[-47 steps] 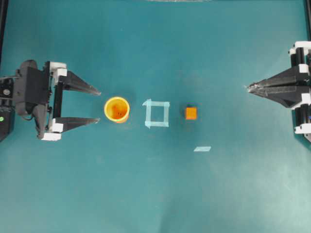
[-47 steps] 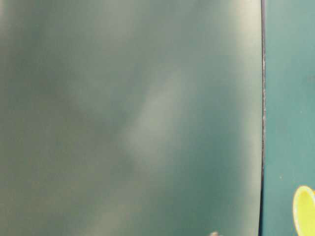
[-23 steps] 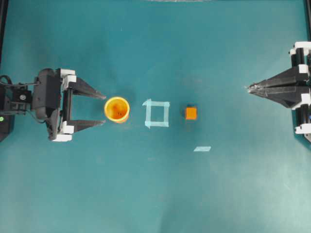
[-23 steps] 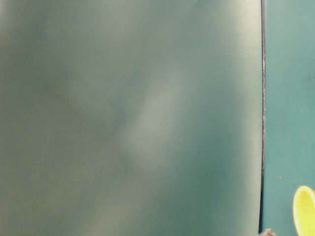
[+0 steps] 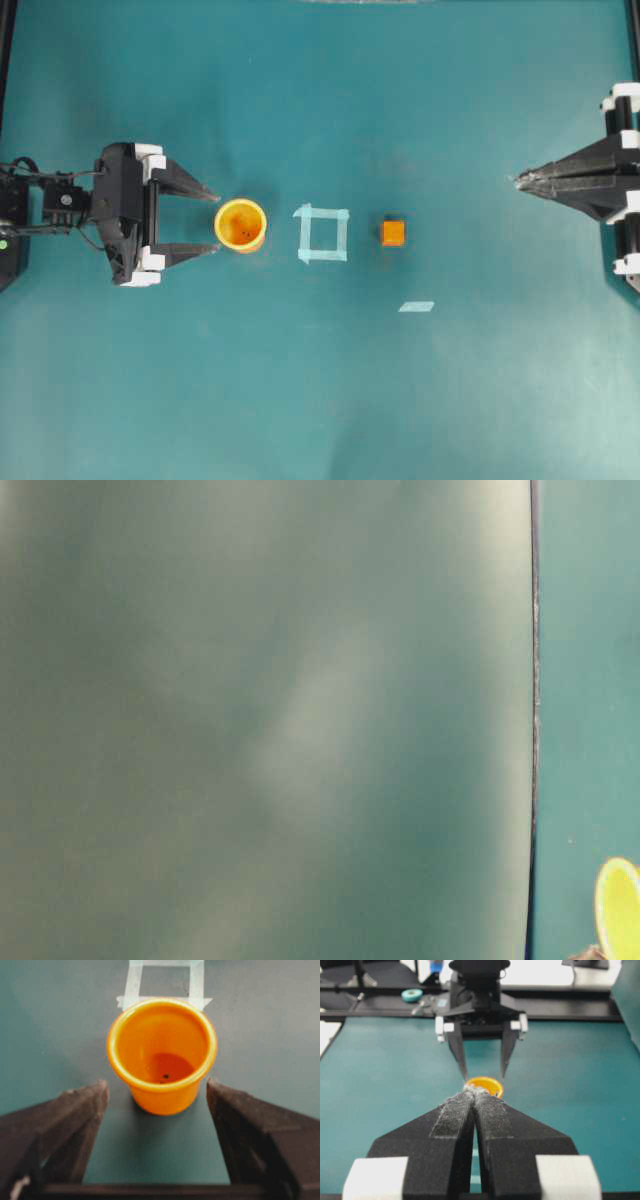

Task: Move the cup backward with left arm.
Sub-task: 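Advance the left gripper around the orange cup and close on it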

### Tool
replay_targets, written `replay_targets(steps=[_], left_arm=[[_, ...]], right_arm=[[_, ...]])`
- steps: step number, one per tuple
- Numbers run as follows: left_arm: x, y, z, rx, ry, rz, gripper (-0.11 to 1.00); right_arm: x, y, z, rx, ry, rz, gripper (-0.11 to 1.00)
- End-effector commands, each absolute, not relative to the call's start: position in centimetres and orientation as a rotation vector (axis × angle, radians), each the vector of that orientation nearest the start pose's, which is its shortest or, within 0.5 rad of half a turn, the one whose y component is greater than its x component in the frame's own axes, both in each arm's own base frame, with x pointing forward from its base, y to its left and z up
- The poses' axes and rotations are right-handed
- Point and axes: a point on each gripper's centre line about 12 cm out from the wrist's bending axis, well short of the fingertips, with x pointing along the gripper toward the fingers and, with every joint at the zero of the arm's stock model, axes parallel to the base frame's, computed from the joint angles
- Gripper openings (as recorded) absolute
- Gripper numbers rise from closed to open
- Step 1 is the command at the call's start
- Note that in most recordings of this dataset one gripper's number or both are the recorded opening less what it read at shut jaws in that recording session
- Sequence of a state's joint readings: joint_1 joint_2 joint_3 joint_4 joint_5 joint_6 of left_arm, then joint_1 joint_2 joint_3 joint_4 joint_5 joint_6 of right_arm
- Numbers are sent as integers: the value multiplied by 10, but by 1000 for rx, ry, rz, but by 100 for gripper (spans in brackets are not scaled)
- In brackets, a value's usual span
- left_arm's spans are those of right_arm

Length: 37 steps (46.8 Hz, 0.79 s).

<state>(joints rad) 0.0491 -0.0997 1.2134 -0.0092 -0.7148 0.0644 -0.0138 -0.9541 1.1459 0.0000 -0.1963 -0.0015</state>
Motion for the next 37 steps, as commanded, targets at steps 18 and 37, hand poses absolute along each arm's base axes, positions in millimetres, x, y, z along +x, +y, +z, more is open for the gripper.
replay_targets(steps=[18,37], left_arm=[[291,17,111,48,373,49,77],[309,5,105,55,375,7,77]], right_arm=[[204,-3,307,1,-40,-14,0],[202,-3,308,0,-32,-14,0]])
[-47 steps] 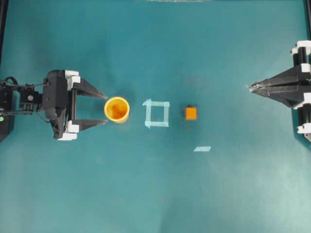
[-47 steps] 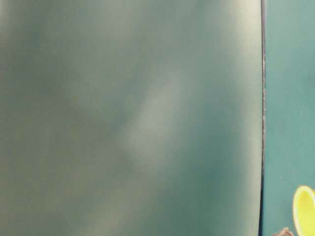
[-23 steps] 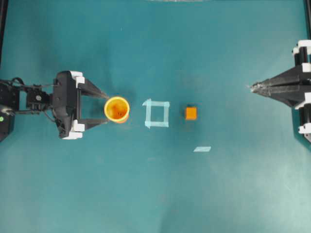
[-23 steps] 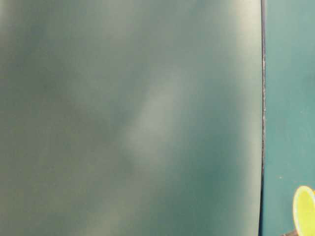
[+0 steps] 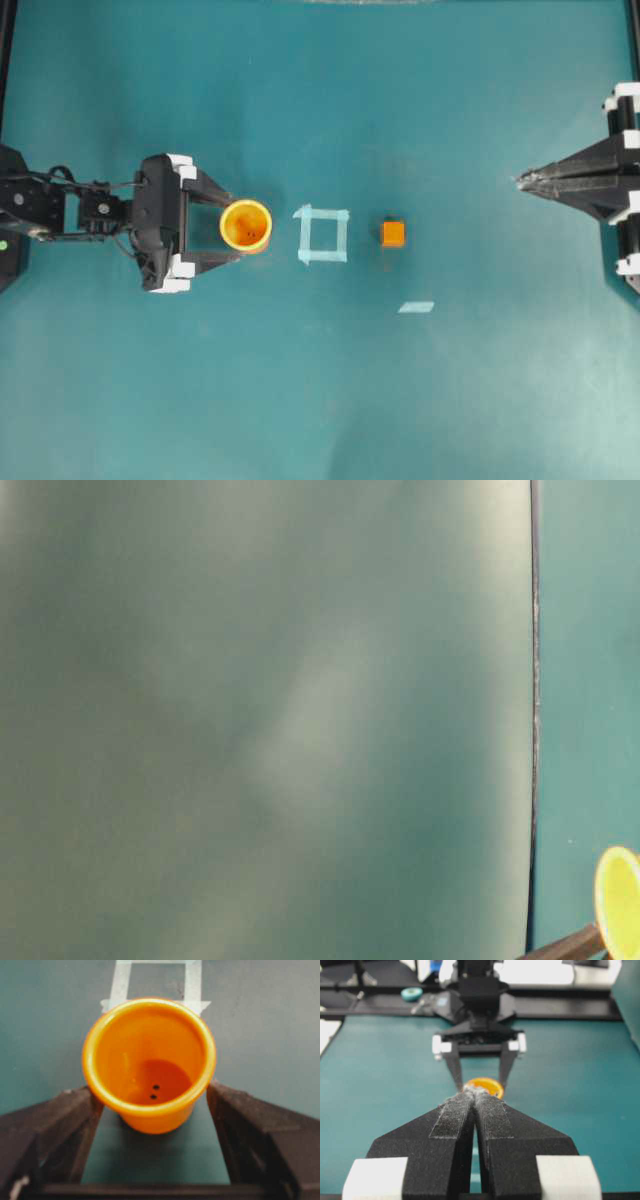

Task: Move the cup backward with left arm.
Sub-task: 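Advance the left gripper around the orange cup and close on it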

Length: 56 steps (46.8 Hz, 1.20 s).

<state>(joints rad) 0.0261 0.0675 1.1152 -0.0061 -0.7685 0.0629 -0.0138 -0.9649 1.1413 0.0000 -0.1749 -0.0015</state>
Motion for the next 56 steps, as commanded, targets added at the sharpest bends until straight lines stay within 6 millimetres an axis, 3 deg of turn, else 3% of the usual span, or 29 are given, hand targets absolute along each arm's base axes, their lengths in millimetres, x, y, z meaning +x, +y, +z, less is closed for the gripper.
replay_targets(steps=[1,24,37,56], left_arm=[[311,4,105,56,370,5,77],[326,5,104,55,364,8,76],[324,4,102,56,375,5,67],[326,13,105,59,359,30,66]], right_arm=[[202,-3,308,0,-31,-16,0],[202,-3,310,0,-31,-14,0],[202,-3,309,0,-26,-16,0],[202,-3,309,0,-23,-16,0]])
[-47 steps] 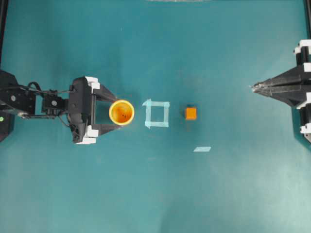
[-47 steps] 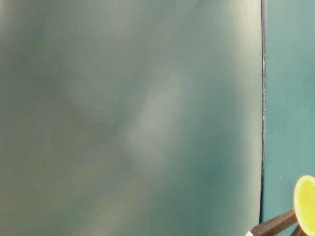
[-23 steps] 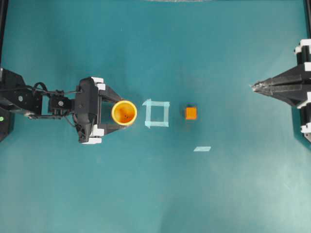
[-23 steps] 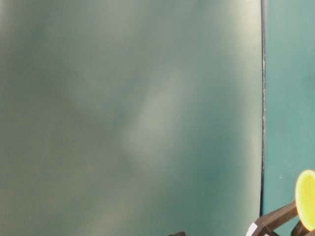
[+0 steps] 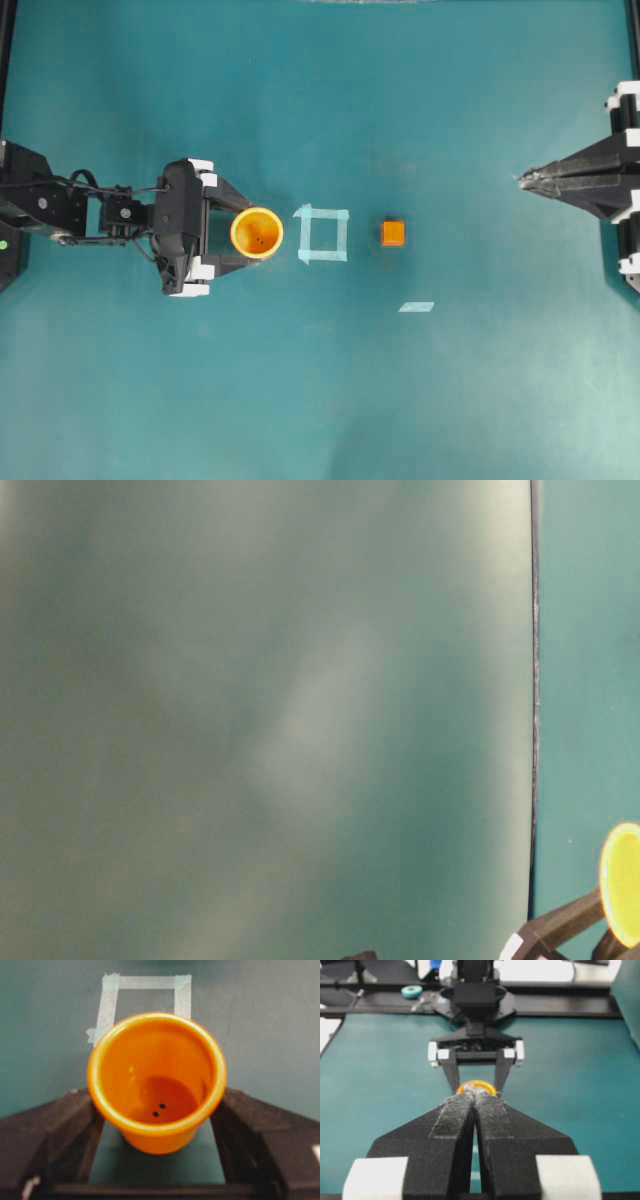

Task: Move the cup backward with left arm.
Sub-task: 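Advance the left gripper around the orange cup and close on it, then slide the gripped cup backward, away from the tape square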

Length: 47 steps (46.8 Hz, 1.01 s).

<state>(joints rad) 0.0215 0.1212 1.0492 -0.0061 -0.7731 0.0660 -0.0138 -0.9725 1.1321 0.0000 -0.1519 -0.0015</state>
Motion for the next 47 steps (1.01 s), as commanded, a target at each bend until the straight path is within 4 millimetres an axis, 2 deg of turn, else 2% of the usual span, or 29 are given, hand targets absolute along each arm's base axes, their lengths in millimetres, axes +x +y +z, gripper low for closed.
replay_targets(steps=[1,23,35,47], left_arm=[[326,16,105,63,359,36,66],[335,52,119,131,317,129,66],[331,73,119,126,320,188,66],[328,105,122,116,327,275,66]], right_arm=[[202,-3,309,0,-23,-16,0],[202,-3,311,0,-28,-17,0],[202,-4,312,0,-31,-22,0],[202,-7,314,-1,-35,-32,0]])
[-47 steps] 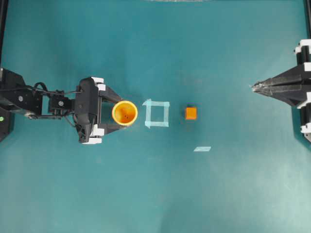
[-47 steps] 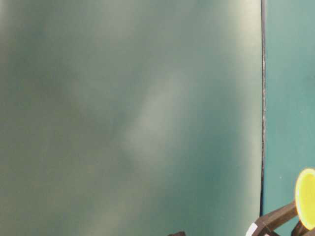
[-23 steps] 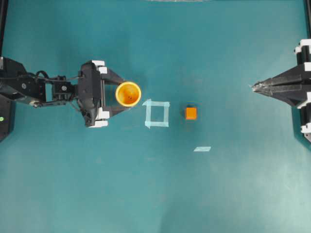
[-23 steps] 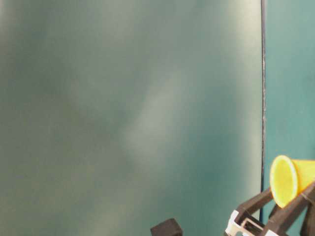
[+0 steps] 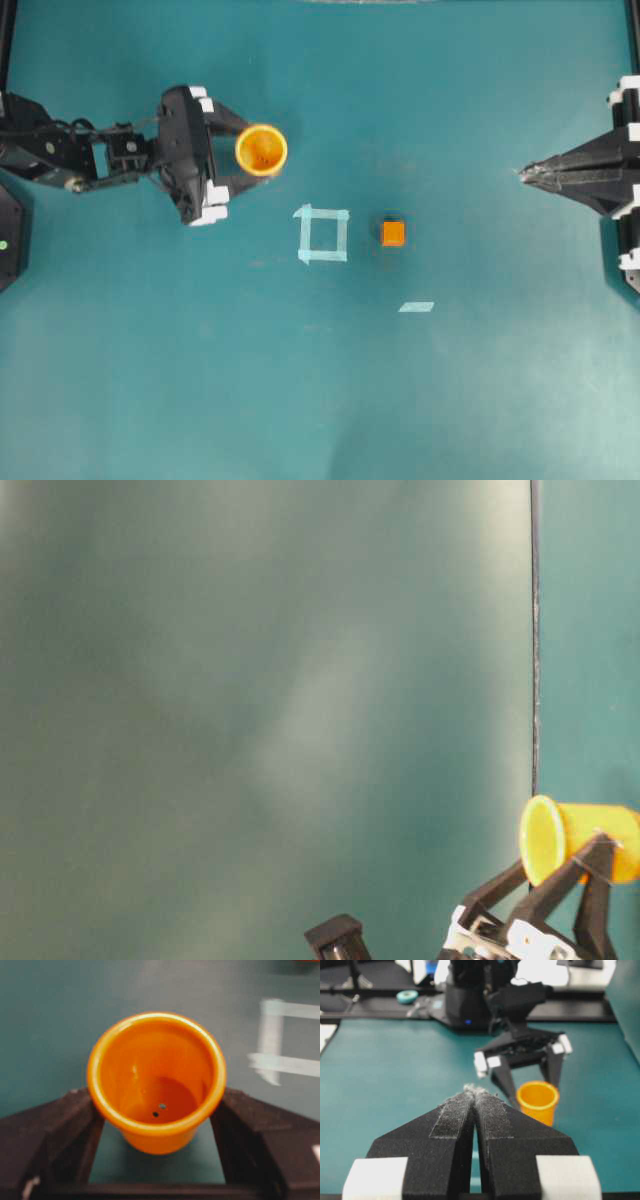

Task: Move the cup backward with left arm.
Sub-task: 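Slide the gripped cup backward, away from the tape square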

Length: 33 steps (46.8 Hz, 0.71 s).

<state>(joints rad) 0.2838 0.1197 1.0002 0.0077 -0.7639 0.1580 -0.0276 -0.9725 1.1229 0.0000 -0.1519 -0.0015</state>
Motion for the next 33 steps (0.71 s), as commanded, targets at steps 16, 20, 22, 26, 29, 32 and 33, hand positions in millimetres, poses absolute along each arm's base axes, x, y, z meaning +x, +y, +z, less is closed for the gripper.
replay_targets(steps=[16,20,22,26,29,32,33], left_arm=[[332,144,126,99,356,371,66],[332,153,125,94,375,390,66],[332,156,125,91,384,397,66],[331,161,124,85,400,409,66],[330,164,124,86,401,417,66],[328,169,124,82,400,431,66],[327,171,124,81,401,436,66]], right_arm=[[202,-7,317,-1,-43,-32,0],[202,-7,317,-1,-43,-32,0],[202,-7,317,-1,-43,-32,0],[202,-7,317,-1,-43,-32,0],[202,-7,317,-1,-43,-32,0],[202,-7,317,-1,-43,-32,0],[203,-7,318,-1,-44,-32,0]])
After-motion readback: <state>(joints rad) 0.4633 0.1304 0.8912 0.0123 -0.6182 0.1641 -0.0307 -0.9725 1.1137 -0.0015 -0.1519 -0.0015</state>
